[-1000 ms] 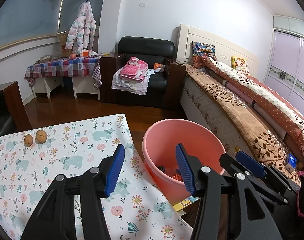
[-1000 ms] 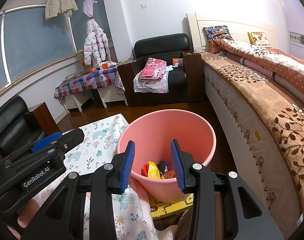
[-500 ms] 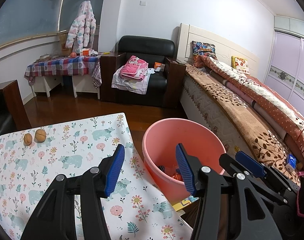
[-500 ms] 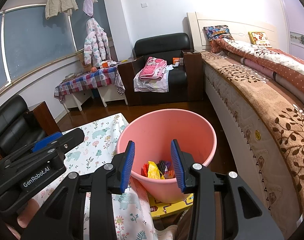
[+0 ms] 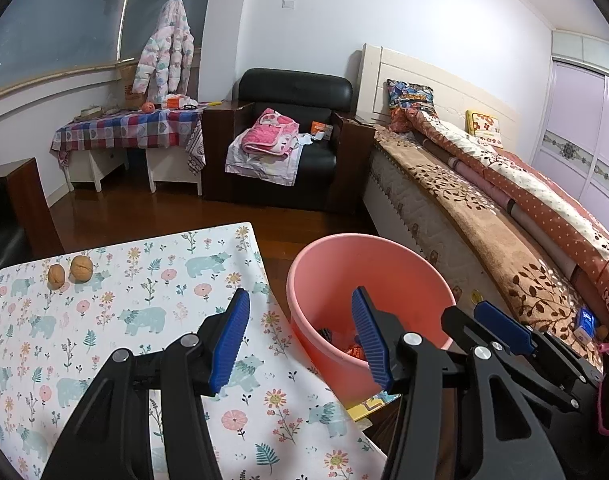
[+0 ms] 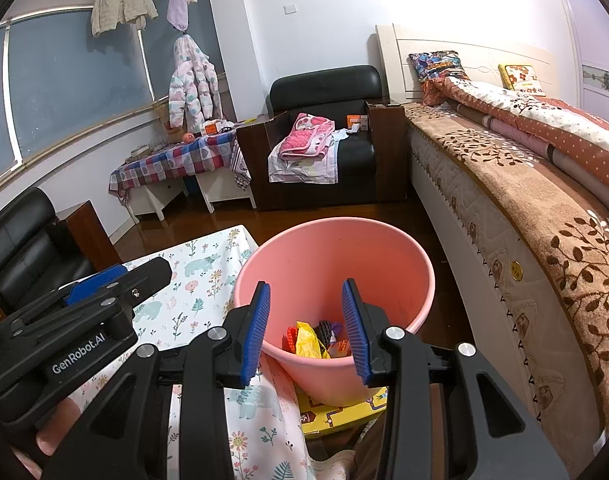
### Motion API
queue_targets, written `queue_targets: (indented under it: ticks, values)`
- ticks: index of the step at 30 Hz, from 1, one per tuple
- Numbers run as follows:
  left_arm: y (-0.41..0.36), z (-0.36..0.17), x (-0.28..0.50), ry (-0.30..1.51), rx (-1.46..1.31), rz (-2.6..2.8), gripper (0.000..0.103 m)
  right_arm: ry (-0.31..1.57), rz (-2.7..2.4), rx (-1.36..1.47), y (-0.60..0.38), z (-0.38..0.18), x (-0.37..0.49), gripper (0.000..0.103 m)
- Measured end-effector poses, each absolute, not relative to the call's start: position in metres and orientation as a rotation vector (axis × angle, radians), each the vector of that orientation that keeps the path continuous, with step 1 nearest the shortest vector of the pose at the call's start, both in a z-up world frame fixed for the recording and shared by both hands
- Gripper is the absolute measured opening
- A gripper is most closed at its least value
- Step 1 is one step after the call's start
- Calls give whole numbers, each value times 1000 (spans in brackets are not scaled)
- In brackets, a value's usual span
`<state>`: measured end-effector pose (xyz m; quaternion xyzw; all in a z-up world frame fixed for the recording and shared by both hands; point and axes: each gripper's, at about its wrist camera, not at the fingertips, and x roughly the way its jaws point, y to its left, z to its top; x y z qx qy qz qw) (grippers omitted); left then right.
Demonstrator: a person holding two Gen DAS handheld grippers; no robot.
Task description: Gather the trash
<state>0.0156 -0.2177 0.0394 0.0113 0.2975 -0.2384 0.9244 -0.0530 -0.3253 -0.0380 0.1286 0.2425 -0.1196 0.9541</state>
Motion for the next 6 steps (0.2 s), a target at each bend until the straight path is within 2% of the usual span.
queue_targets:
  ticks: [6]
  values:
    - [-217,36,14,621,20,-490,53,498,-242,262,-324,-42,-52,38]
